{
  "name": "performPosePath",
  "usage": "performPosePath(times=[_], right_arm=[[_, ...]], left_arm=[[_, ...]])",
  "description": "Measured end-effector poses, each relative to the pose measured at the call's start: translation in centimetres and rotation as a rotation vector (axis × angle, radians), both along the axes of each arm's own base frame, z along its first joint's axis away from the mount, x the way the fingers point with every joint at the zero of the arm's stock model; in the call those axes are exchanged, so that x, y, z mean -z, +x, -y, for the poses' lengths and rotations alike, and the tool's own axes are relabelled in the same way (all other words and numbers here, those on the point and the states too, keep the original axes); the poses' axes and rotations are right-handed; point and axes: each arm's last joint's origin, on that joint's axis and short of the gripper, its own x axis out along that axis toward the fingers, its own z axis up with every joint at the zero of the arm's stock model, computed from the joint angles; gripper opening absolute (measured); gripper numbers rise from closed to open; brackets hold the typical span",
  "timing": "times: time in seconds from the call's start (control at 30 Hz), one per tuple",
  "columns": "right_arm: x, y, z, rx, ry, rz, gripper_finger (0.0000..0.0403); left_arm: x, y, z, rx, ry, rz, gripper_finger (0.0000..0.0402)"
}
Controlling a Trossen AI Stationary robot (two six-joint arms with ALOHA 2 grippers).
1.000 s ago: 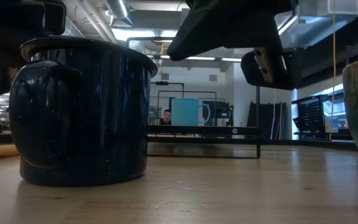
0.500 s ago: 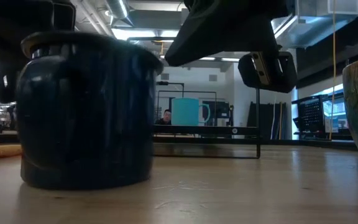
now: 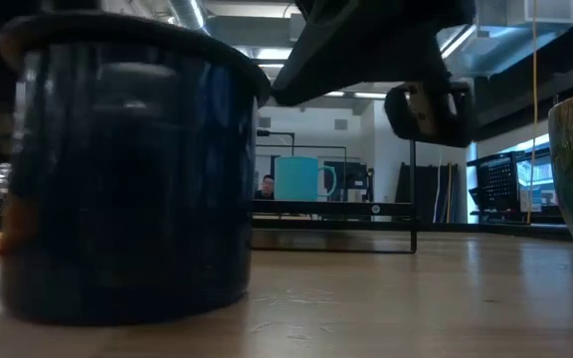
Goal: Stack small to large cups/mugs on shelf
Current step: Put the dark blue mug on the shelf
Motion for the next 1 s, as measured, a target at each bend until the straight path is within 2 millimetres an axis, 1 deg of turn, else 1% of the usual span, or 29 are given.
performPosePath(times=[0.07, 0.2, 0.47, 0.7, 0.8, 0.87, 1.0], right_arm=[[0.0, 0.4, 0.7, 0.029, -0.028, 0.013, 0.0012], [-0.1, 1.1, 2.1, 0.06, -0.049, 0.039, 0.0012], [-0.4, 2.0, 3.7, 0.023, -0.042, 0.061, 0.0012], [-0.3, 2.0, 3.8, -0.013, -0.065, 0.063, 0.0012], [-0.3, 2.0, 3.9, -0.014, -0.068, 0.063, 0.0012], [-0.4, 2.0, 3.9, -0.023, -0.068, 0.059, 0.0012], [-0.5, 1.6, 3.2, -0.06, -0.075, 0.055, 0.0012]], left_arm=[[0.0, -0.5, 0.6, 0.025, -0.022, -0.006, 0.0008], [0.0, -1.4, 1.5, 0.015, -0.042, 0.001, 0.0008], [0.0, -2.5, 2.5, 0.012, -0.04, 0.024, 0.0008], [-0.1, -3.1, 3.1, 0.031, -0.058, 0.023, 0.0008], [0.0, -3.4, 3.2, 0.038, -0.033, 0.025, 0.0008], [0.1, -3.5, 3.1, 0.015, 0.011, 0.031, 0.0008], [0.5, -3.4, 2.3, -0.076, 0.08, 0.025, 0.0008]])
